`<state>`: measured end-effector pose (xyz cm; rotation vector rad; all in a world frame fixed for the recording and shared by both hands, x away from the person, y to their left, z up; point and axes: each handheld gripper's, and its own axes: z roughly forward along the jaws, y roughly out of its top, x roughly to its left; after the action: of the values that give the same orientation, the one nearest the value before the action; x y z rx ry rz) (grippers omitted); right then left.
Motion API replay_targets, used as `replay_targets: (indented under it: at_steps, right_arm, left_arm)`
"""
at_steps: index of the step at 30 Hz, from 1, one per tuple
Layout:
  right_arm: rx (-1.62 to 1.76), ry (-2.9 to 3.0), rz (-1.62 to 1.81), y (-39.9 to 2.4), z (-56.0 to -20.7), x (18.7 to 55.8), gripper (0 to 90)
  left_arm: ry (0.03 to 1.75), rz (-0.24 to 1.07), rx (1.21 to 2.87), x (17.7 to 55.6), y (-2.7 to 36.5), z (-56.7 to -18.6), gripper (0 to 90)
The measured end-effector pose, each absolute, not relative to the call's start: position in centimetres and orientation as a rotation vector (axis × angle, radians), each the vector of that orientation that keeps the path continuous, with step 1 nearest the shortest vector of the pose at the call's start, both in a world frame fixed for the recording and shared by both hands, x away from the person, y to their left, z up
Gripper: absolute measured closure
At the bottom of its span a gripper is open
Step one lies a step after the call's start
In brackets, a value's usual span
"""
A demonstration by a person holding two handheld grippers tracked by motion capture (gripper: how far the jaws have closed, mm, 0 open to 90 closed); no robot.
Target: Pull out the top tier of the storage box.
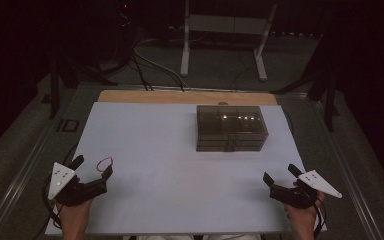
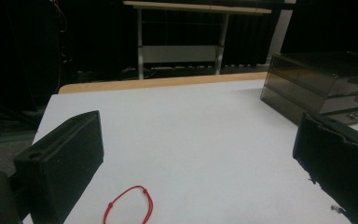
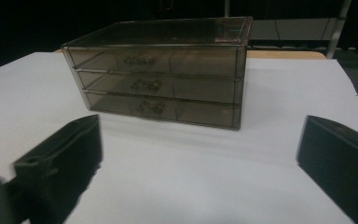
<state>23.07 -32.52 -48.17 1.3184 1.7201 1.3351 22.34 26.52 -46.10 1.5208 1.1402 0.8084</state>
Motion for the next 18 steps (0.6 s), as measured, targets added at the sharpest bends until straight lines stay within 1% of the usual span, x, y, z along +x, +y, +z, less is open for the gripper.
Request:
replay_targets:
  at_steps: [18]
  right_arm:
    - [1.343, 1.702, 1.341, -32.25, -48.00, 23.04, 0.0]
  left_arm:
    - [1.146, 0.830, 1.563, 22.57, 26.05, -46.58, 3.3]
